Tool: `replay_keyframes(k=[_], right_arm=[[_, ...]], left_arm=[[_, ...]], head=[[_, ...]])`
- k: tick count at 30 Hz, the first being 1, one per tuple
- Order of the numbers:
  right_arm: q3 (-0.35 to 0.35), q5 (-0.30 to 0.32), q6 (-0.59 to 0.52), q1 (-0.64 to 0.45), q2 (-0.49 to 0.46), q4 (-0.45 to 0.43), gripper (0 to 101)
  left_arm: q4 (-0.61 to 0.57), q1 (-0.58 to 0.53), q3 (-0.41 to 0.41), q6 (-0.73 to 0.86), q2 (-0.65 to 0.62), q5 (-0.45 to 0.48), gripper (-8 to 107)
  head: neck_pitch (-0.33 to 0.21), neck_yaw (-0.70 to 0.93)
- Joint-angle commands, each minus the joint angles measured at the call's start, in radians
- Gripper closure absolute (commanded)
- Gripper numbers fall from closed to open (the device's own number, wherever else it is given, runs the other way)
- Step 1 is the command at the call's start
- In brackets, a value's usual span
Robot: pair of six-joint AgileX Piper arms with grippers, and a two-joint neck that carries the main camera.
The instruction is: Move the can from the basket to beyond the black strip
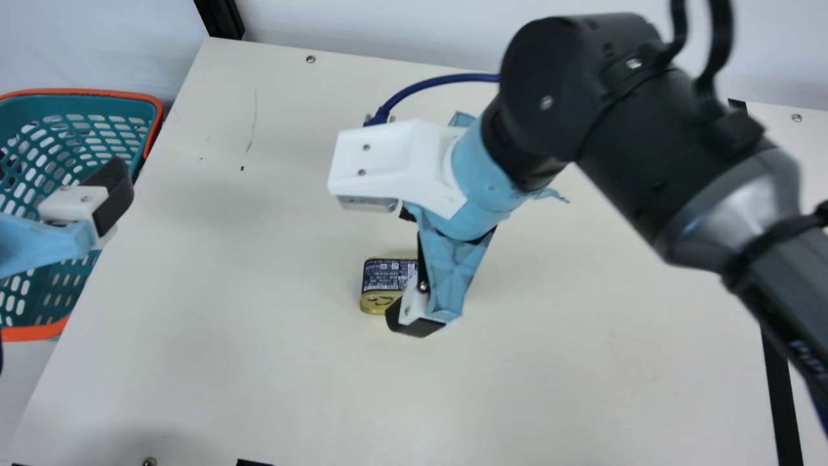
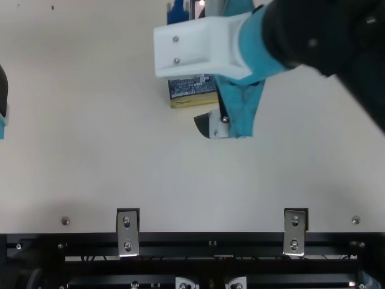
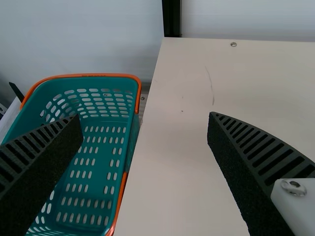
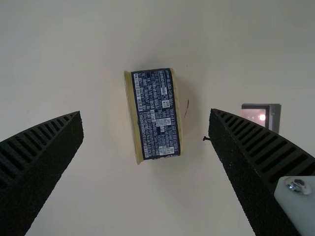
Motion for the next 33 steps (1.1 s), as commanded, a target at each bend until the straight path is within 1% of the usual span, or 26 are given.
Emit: replay_keyframes(k=[1,11,20,33], right_arm=[[0.003,-0.003,0.04,0.015,0.009,-0.029,0],[0.0,-0.003,0.096,0.05,0.053,-0.088,0],[-0.024,-0.003,0.095,0.057,0.106,-0.118,0],[-0.076,-0.003,0.072,0.056,0.175,-0.146,0]], left_arm=[[0.0,0.0,0.0,0.0,0.0,0.0,9],[0.0,0.0,0.0,0.0,0.0,0.0,9],[0.0,0.0,0.0,0.0,0.0,0.0,9],[0.0,0.0,0.0,0.0,0.0,0.0,9]], head=[[-0.003,0.0],[-0.003,0.0],[-0.003,0.0],[-0.003,0.0]])
